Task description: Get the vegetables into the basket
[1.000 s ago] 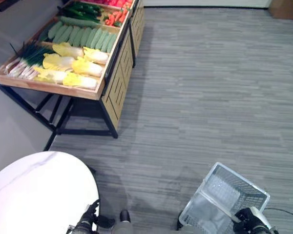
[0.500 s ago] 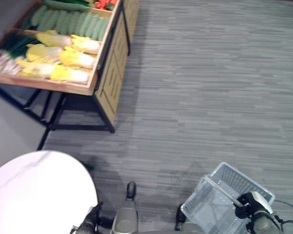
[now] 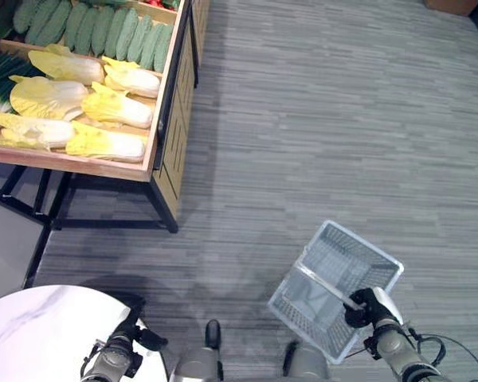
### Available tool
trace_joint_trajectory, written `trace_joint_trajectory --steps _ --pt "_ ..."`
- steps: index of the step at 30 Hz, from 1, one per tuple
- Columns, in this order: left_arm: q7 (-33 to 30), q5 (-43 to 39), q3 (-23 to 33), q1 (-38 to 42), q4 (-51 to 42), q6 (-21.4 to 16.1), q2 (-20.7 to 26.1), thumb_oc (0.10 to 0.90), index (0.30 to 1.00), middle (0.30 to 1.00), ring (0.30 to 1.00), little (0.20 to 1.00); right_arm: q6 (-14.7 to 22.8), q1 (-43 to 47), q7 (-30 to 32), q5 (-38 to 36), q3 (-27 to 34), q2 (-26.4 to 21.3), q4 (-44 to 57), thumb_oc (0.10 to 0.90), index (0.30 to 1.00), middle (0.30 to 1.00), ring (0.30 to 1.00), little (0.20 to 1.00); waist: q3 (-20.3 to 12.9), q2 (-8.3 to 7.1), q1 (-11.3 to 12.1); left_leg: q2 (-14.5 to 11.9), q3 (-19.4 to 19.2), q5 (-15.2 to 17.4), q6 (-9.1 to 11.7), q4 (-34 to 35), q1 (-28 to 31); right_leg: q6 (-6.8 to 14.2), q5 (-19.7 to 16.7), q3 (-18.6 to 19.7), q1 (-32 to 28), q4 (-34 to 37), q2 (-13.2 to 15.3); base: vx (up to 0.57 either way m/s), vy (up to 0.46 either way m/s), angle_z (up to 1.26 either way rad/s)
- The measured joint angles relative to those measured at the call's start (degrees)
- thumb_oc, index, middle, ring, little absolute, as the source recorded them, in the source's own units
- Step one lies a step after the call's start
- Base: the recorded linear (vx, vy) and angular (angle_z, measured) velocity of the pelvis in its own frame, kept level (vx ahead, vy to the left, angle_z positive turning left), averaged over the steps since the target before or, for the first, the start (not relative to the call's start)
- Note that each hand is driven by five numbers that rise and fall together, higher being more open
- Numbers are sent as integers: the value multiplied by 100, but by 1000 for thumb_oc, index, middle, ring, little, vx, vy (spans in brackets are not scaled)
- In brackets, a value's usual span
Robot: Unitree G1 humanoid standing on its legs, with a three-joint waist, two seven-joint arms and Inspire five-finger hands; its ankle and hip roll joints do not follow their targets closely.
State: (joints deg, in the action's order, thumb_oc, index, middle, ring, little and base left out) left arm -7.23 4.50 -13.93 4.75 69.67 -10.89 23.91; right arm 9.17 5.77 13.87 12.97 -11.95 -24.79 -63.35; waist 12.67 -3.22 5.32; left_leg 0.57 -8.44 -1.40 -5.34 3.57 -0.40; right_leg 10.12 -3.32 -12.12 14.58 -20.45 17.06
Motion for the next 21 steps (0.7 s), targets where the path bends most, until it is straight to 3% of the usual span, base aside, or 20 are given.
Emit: trace_joint_trajectory --steps 1,2,4,7,9,10,11,12,13,15,16,19,20,21 --pt "-12 -2 18 -1 40 -12 -50 900 1000 1000 1000 1000 14 32 -6 2 -18 -10 3 400 300 300 300 300 17 33 19 -2 5 76 83 -6 12 14 3 -81 77 396 -10 289 -204 0" --pt "-14 -1 57 21 165 -8 -154 900 1000 1000 1000 1000 16 91 2 1 -12 -15 12 400 300 300 300 300 44 78 -6 7 -8 119 149 -40 14 28 -57 -67 44 1329 -9 307 -199 -5" --pt "-4 2 118 24 401 26 -303 900 1000 1000 1000 1000 20 103 118 6 -9 -58 192 400 300 300 300 300 76 130 -124 10 48 178 244 -48 84 90 -478 -44 57 2376 102 364 -220 10" --pt "5 7 136 -160 545 51 -460 900 1000 1000 1000 1000 8 108 193 3 37 -111 318 400 300 300 300 300 69 78 -279 -22 279 398 465 -101 335 44 -860 178 -12 2543 291 266 -184 45" --pt "9 9 123 -318 490 36 -386 900 1000 1000 1000 1000 -17 -98 129 5 9 -55 292 400 300 300 300 300 -44 -151 -252 -59 498 537 731 -114 513 29 -713 213 -218 2278 283 332 -286 65" --pt "-5 7 124 -401 467 43 -595 900 1000 1000 1000 1000 -170 -198 90 -6 35 -84 200 400 300 300 300 300 -79 93 -190 -472 622 587 961 -94 591 78 -775 150 -282 2132 -85 216 -218 31" --pt "-3 7 126 -463 412 44 -638 900 1000 1000 1000 1000 -183 -193 84 -6 35 -108 208 400 300 300 300 300 -97 160 -187 -594 615 542 991 -129 564 5 -813 80 -284 2123 -205 396 -442 24" --pt "37 6 140 -538 389 38 -791 900 1000 1000 1000 1000 -213 -117 2 0 20 -190 184 400 300 300 300 300 -124 413 -172 -950 706 354 1164 -377 395 -155 -714 -103 -360 2151 -559 339 -410 23" --pt "25 6 155 -535 428 48 -815 900 1000 1000 1000 1000 -216 -146 -41 1 18 -203 187 400 300 300 300 300 -141 447 -196 -1078 832 269 1245 -576 300 -234 -644 -254 -477 2192 -673 357 -479 40" --pt "8 1 231 -531 431 38 -732 900 1000 1000 1000 1000 -212 -224 -89 2 -29 -255 208 400 300 300 300 300 -139 441 -179 -1311 1098 -59 1545 -1064 144 -403 -373 -468 -768 2264 -923 206 -313 34" --pt "2 0 234 -509 400 33 -723 900 1000 1000 1000 1000 -208 -248 -85 2 -103 -353 301 400 300 300 300 300 -129 421 -173 -1366 1171 -184 1589 -1291 13 -533 -386 -525 -829 2320 -954 116 -187 12" --pt "-10 -1 233 -387 308 45 -720 900 1000 1000 1000 1000 -181 -239 -87 12 -141 -576 348 400 300 300 300 300 -99 375 -199 -1386 1259 -840 1861 -1738 -301 -737 -160 -673 -936 2264 -1062 193 -257 27" --pt "-12 -6 234 -384 256 48 -704 900 1000 1000 1000 1000 -170 -258 -75 12 -140 -621 347 400 300 300 300 300 -80 343 -193 -1392 1248 -925 1870 -2020 -485 -783 -142 -697 -1033 2345 -1057 149 -134 18" --pt "-18 -7 229 -384 162 40 -665 900 1000 1000 1000 1000 -167 -311 -48 10 -141 -655 285 400 300 300 300 300 -61 299 -164 -1371 1181 -691 1914 -2181 -635 -857 -127 -752 -1194 2548 -1056 165 -100 23"
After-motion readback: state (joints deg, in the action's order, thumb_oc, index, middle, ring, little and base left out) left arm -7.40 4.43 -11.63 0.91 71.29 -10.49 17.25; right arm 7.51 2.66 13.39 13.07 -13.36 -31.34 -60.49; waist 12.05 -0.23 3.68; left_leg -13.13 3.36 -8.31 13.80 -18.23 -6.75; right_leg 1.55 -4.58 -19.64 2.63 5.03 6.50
